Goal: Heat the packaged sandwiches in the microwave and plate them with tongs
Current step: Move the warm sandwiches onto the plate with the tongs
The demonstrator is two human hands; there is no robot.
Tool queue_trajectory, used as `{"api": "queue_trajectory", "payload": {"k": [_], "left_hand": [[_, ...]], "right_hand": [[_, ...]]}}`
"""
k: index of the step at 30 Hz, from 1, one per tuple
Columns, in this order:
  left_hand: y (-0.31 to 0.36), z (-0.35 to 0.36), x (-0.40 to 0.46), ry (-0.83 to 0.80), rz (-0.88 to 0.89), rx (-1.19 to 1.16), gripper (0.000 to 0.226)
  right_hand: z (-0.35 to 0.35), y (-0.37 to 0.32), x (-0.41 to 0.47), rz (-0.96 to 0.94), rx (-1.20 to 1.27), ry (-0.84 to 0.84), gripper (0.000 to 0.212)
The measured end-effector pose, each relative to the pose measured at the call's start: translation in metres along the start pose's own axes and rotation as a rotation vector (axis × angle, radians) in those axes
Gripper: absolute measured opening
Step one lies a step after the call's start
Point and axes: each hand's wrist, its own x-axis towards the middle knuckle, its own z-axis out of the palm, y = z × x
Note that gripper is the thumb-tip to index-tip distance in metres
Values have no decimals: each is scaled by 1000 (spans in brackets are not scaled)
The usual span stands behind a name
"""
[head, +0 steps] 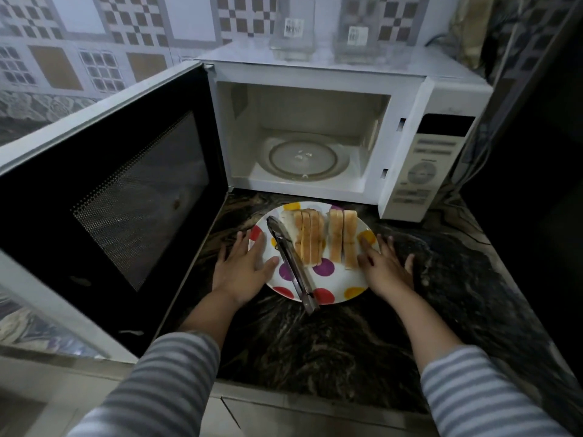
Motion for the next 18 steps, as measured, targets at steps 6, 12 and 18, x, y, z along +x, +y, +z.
{"api": "queue_trajectory", "payload": {"k": [6,12,18], "left_hand": [[13,-3,-23,24,33,-505,69],[36,-16,-74,81,16,-1102,64],[21,-6,-147,84,-25,-1124,73]], "right_hand": [[6,-4,-15,83,576,118,45],[-4,-8,-66,61,1133,136,53],[-2,0,-132,22,1219,-36,63]]}}
